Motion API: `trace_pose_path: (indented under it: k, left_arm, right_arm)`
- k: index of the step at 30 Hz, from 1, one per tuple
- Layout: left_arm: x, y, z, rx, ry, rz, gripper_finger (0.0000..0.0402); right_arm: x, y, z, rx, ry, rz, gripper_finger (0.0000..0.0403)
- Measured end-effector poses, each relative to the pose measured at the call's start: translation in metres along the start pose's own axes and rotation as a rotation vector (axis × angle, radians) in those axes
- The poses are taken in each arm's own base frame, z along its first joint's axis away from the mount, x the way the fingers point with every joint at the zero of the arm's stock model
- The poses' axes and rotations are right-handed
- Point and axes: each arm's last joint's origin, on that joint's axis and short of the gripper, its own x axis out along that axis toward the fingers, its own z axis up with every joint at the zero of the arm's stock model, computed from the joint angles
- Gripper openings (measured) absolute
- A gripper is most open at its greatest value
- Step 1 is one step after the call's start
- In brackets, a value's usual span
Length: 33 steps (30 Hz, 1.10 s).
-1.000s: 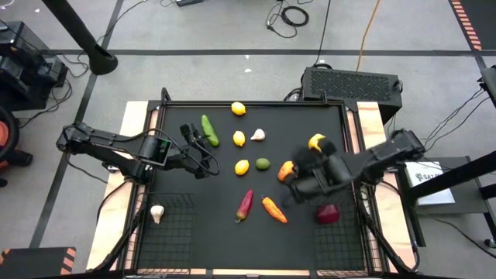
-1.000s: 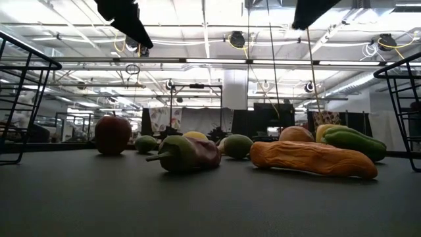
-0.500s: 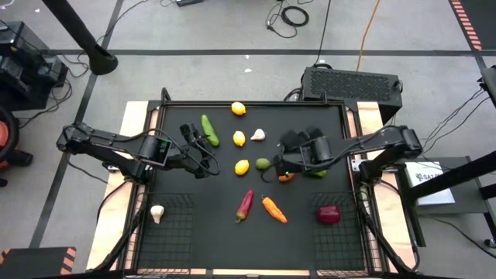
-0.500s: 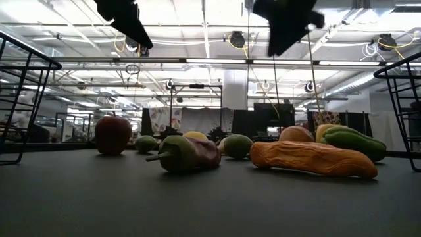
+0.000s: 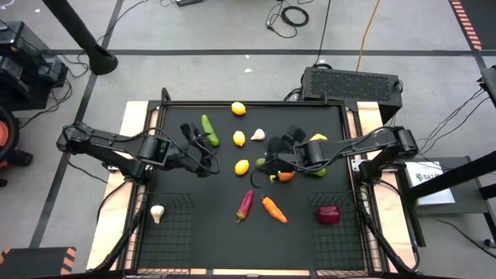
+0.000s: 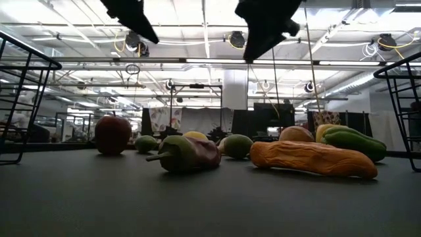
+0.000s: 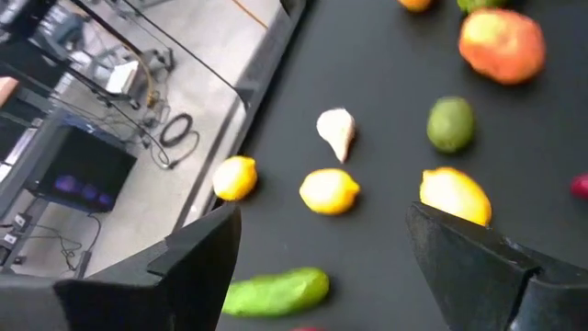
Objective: Sort produce into baskets
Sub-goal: Put the lime into the bottom right basket
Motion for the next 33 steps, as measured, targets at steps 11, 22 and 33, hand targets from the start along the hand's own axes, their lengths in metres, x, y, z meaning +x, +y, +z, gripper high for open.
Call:
trace_pose_path:
  k: [11,22,33]
  left_arm:
    - [0.000,-0.006,-0.004,-0.128,0.040,-0.032,0.0312]
    - [0.001,-0.026,-0.007,-0.144,0.079,-0.092,0.0312]
    - [-0.005,-0.033,-0.010,-0.071,0.088,-0.122,0.0312]
  right_arm:
    - [0.057,0.033,0.002,-0.361,0.000,0.121,0.0146]
    - [0.097,0.026,-0.006,-0.437,0.146,0.277,0.0247]
    - [0.137,0.019,-0.024,-0.494,0.321,0.349,0.0294]
